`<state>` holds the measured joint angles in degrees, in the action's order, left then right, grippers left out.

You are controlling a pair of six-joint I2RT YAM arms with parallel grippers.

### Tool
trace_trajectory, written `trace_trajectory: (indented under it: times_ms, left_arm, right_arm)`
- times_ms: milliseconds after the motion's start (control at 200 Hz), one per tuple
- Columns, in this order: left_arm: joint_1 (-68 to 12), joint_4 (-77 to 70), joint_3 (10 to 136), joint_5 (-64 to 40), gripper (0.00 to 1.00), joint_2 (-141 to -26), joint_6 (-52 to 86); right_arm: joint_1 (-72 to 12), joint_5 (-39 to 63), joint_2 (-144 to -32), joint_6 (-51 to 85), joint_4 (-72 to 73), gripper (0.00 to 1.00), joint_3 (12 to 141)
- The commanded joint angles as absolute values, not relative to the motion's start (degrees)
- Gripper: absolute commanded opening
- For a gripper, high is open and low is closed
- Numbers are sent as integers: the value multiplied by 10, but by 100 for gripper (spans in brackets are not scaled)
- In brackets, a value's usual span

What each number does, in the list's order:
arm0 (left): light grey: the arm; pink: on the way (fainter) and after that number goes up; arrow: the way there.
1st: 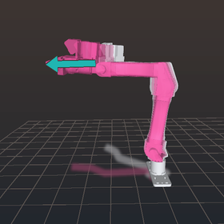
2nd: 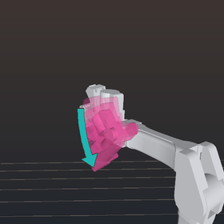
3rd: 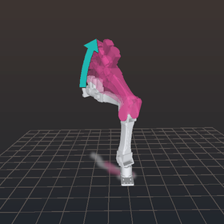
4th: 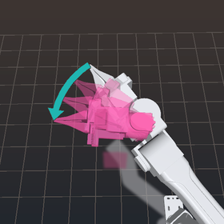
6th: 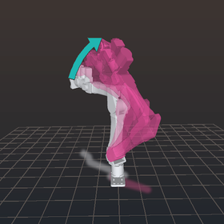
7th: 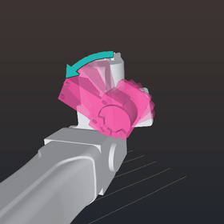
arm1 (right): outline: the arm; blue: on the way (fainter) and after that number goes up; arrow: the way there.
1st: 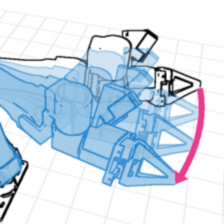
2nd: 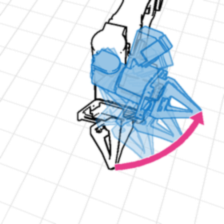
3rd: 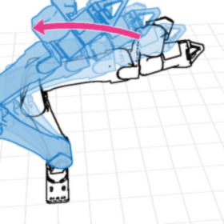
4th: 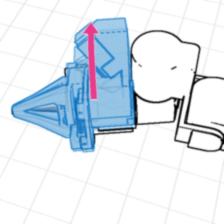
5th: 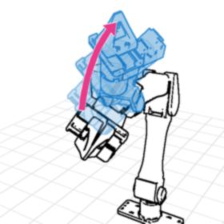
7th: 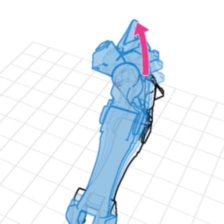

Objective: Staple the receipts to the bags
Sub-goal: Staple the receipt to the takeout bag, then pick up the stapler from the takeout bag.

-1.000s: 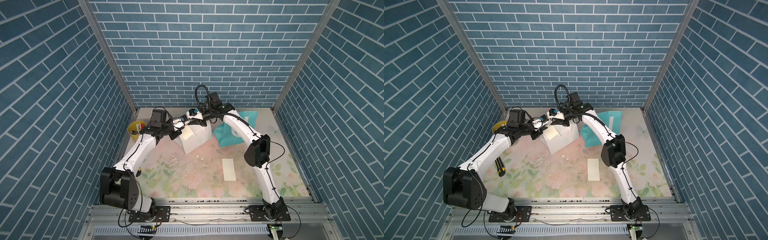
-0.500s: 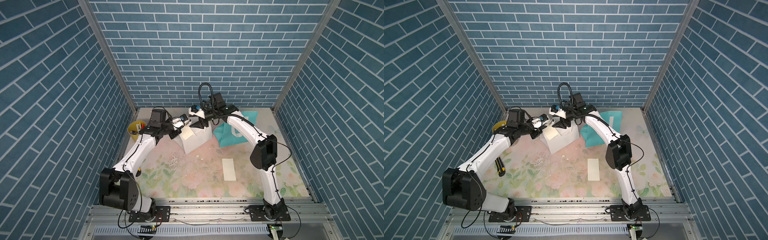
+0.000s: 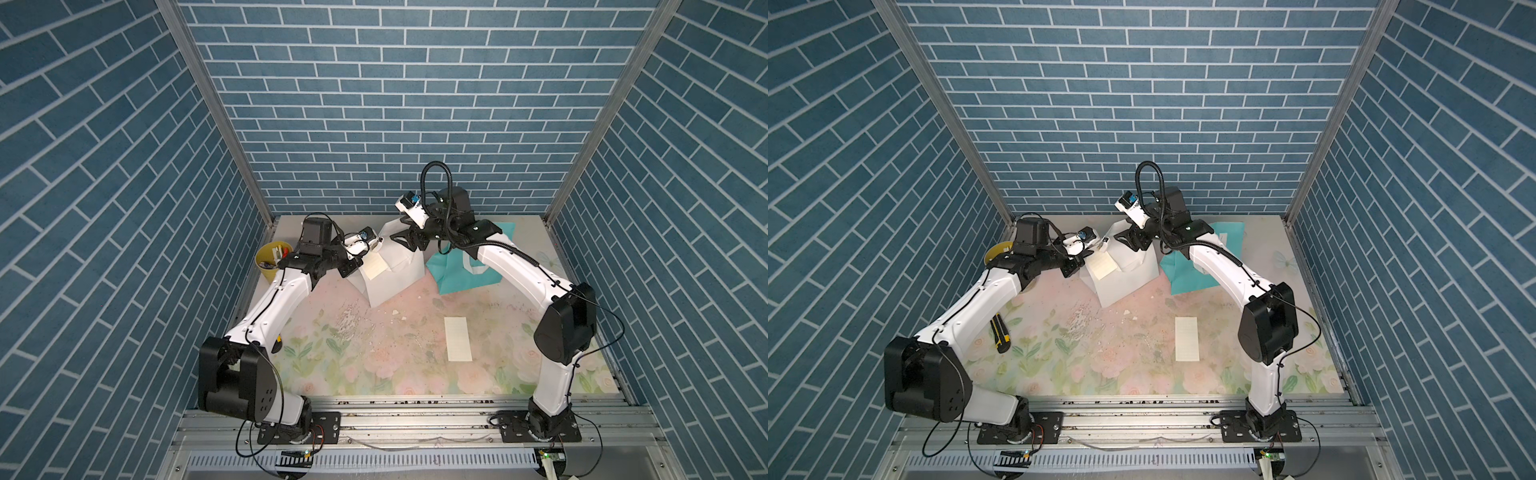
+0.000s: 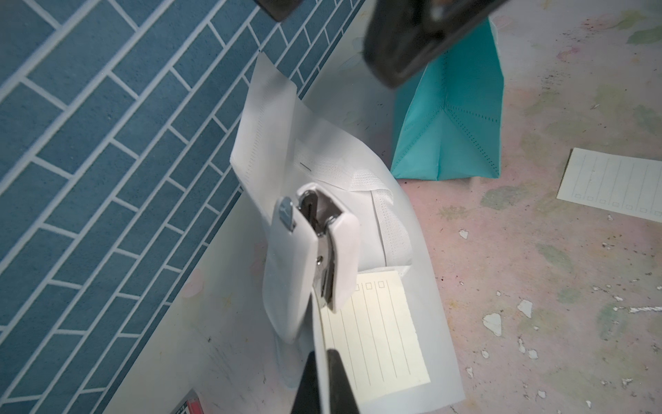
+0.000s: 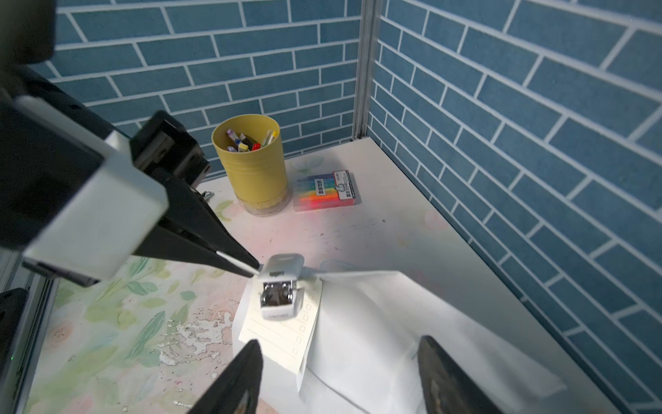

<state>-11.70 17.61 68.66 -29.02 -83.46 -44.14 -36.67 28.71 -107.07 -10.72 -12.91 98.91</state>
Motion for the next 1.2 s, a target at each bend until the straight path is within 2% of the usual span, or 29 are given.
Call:
trace_trajectory:
  times_ms: [0, 235, 415, 560, 780, 990, 1195]
  left_arm:
    - [-117, 173, 690, -292, 0, -835, -430]
    - [-117, 185, 692, -294, 0, -830, -433]
    - [-116, 189, 693, -291, 0, -832, -434]
    - [-116, 191, 696, -290, 0, -835, -435]
    - [-116, 197, 699, -285, 0, -839, -440]
    - [-115, 197, 697, -275, 0, -841, -441]
    - [-115, 211, 704, -266, 0, -845, -458]
  right_arm:
    - [-387, 248, -1058, 0, -44, 68, 945]
    - [-406, 248, -1096, 44, 29, 64, 941]
    - [-416, 273, -1120, 50, 31, 59, 965]
    - [-418, 278, -1129, 56, 25, 39, 973]
    - [-416, 287, -1101, 55, 76, 0, 943]
    - [-391, 275, -1050, 110, 174, 0, 899]
    - [-362, 253, -997, 107, 165, 0, 881]
